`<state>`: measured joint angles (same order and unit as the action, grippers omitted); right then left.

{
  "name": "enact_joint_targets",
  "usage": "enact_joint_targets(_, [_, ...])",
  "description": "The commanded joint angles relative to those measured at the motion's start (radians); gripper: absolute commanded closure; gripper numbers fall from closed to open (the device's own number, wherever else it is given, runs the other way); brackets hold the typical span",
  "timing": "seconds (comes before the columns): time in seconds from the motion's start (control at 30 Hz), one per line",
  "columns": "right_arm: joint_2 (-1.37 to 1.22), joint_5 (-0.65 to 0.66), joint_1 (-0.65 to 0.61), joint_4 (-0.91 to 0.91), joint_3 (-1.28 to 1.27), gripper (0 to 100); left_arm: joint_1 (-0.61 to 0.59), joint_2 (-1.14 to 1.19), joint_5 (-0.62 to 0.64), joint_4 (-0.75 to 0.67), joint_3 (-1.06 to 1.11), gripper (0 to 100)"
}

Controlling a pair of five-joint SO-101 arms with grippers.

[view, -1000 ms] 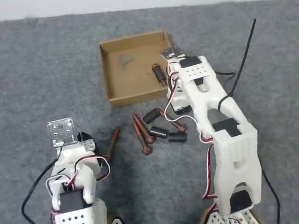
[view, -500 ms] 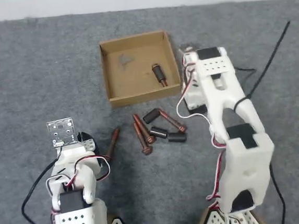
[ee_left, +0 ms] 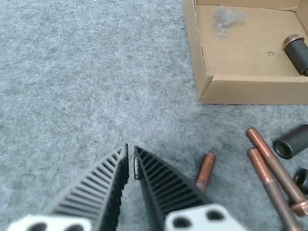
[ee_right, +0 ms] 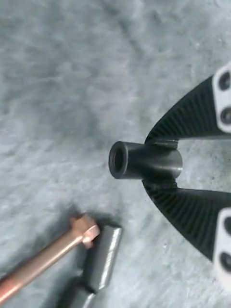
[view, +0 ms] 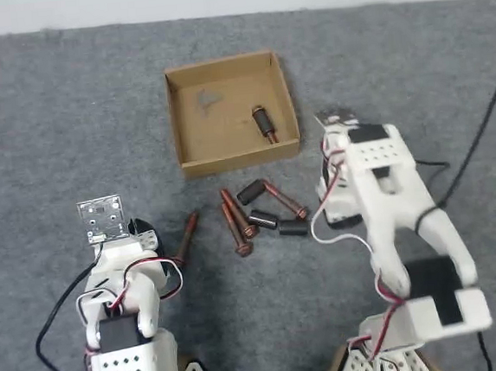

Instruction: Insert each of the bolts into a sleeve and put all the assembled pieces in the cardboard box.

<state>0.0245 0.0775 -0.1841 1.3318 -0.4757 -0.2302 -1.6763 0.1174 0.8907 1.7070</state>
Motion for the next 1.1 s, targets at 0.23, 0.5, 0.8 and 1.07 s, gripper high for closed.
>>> enact_joint_targets(0.23, [0.255, 0.092, 0.150, -0.160, -0.290, 99.2, -0.003, -0.008, -0.008, -0.003, -0.015, 99])
enact_joint_targets(0.5, [0.269, 0.173, 0.171, -0.343, -0.463, 99.2, -0.005, -0.012, -0.003, 0.000, -0.015, 99])
enact_joint_targets(0.8, [0.268, 0.184, 0.170, -0.355, -0.473, 99.2, 0.002, -0.006, 0.000, 0.160, -0.170, 99])
enact_joint_targets(1.07, [0.268, 0.184, 0.168, -0.358, -0.483, 99.2, 0.003, 0.008, 0.000, 0.356, -0.438, 99])
